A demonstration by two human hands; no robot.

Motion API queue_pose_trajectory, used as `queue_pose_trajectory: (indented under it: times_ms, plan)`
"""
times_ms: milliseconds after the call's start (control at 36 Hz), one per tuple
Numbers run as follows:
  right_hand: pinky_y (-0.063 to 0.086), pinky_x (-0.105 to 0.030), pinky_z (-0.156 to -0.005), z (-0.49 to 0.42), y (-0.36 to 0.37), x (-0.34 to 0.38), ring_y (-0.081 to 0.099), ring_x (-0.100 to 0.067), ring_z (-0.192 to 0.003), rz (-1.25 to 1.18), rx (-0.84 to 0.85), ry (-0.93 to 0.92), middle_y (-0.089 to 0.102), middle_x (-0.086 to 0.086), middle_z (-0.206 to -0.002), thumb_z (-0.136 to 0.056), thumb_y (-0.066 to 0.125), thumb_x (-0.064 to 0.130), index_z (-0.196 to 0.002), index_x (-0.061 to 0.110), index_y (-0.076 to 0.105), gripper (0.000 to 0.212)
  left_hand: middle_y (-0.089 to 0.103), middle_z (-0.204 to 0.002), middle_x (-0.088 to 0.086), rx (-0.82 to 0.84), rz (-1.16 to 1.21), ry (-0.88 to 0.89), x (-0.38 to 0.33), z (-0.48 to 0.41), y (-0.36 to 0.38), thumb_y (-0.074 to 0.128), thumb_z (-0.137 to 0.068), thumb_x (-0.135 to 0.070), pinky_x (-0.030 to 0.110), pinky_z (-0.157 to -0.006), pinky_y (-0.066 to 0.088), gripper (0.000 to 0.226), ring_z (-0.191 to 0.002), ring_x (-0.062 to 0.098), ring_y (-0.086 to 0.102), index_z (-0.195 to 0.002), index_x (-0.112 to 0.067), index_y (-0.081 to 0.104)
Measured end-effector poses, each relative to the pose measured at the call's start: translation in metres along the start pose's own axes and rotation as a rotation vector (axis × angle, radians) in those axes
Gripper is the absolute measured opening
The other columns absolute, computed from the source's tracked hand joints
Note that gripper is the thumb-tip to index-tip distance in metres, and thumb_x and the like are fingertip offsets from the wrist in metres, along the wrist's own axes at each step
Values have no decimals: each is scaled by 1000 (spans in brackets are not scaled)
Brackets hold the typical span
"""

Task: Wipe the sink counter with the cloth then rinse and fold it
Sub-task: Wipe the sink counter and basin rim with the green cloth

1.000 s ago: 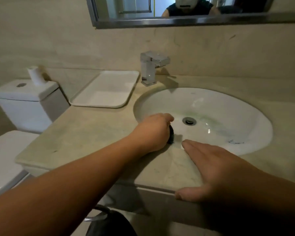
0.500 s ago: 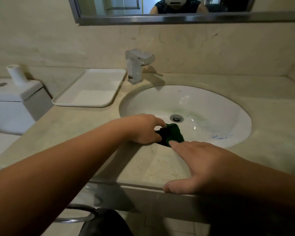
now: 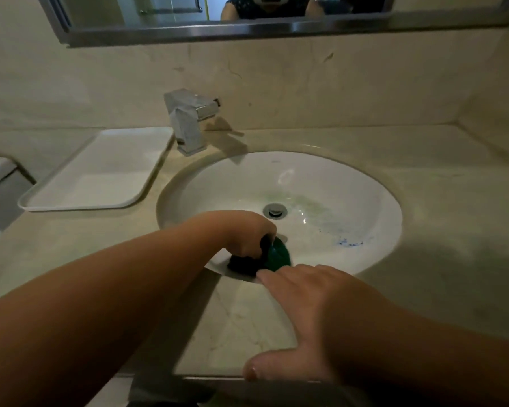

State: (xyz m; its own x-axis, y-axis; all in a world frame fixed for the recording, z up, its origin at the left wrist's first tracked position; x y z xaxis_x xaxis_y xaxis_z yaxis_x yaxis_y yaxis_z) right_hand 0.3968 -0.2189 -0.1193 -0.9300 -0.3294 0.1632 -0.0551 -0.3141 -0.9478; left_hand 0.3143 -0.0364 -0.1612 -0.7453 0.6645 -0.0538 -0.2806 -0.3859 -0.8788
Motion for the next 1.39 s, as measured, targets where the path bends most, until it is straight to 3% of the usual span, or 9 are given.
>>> queue_pose_trajectory:
  times_ms: [222, 417, 500, 611, 722, 917, 1028, 1278, 1389]
  plan:
    - [21, -30, -119, -1, -9, 7, 24, -13, -151, -77, 109, 35, 19, 9, -171, -79, 46, 92, -165, 34, 1, 113, 65, -106, 2, -308, 437, -145, 30, 80, -50, 70, -93, -32, 33, -80, 60, 34, -92, 18, 66, -124, -25, 60]
    - [37, -35, -115, -16, -31, 41, 39, -11, -136, -51, 94, -39, 33, 13, -163, -69, 47, 99, -161, 42, 12, 113, 71, -94, 5, -725, 697, -356, 71, 207, -71, 67, -93, -27, 34, -66, 59, 12, -85, 22, 69, -104, -23, 69]
    - [39, -36, -115, -23, -33, 56, 40, -11, -139, 5, 62, -75, 31, 11, -164, -71, 45, 98, -161, 41, 11, 112, 69, -91, 3, -842, 630, -485, 96, 262, -58, 66, -93, -29, 29, -59, 52, 13, -81, 18, 66, -105, -23, 66]
    - [41, -33, -113, -33, -22, 72, 39, -10, -140, 50, 57, -78, 22, 12, -165, -67, 43, 101, -161, 38, -1, 122, 65, -88, 3, -903, 368, -720, 138, 322, -21, 65, -87, -36, 44, -73, 61, 17, -81, 23, 64, -97, -22, 64]
    - [40, -29, -111, -37, -9, 78, 38, -10, -140, 87, 23, -57, 8, 14, -167, -68, 37, 101, -161, 35, -13, 125, 49, -121, 1, -681, 243, -830, 170, 337, 49, 65, -94, -46, 43, -95, 47, 30, -113, 23, 45, -117, -29, 58]
    - [38, -24, -107, -42, -5, 78, 38, -4, -136, 108, -1, -26, 3, 19, -165, -67, 34, 101, -158, 41, -18, 120, 20, -173, 8, -531, 396, -740, 182, 297, 97, 39, -111, -39, 49, -127, 18, 65, -157, 29, 20, -167, -19, 12]
    - [34, -25, -113, -48, -4, 76, 32, -6, -140, 103, 60, 7, -5, 21, -165, -66, 39, 101, -155, 43, -25, 124, 33, -165, 9, -562, 352, -650, 188, 267, 85, 40, -109, -39, 48, -125, 22, 59, -153, 31, 27, -162, -16, 27]
    - [24, -28, -122, -53, 2, 71, 22, -8, -151, 148, 97, -34, -8, 17, -170, -62, 28, 107, -156, 39, -30, 129, 16, -176, 1, -552, 280, -362, 155, 203, 54, 43, -109, -40, 37, -130, 7, 67, -162, 20, 9, -168, -22, 18]
    - [24, -28, -122, -53, 1, 70, 21, -9, -153, 141, 82, -39, -7, 15, -172, -65, 33, 105, -158, 38, -25, 129, 39, -166, 2, -607, 289, -204, 122, 172, 37, 50, -106, -38, 41, -128, 23, 59, -154, 21, 31, -161, -25, 37]
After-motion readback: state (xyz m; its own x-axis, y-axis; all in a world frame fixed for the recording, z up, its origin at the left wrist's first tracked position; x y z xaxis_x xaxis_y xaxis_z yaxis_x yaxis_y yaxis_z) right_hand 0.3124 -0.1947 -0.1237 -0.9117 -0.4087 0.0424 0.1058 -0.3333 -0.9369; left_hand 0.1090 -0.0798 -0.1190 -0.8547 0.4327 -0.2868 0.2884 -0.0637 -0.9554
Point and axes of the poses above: each hand's wrist, its own z-axis away from the middle knuckle, its own y-axis out of the palm, x = y × z, the point moved 4 cm from there along -z, towards the middle knuckle
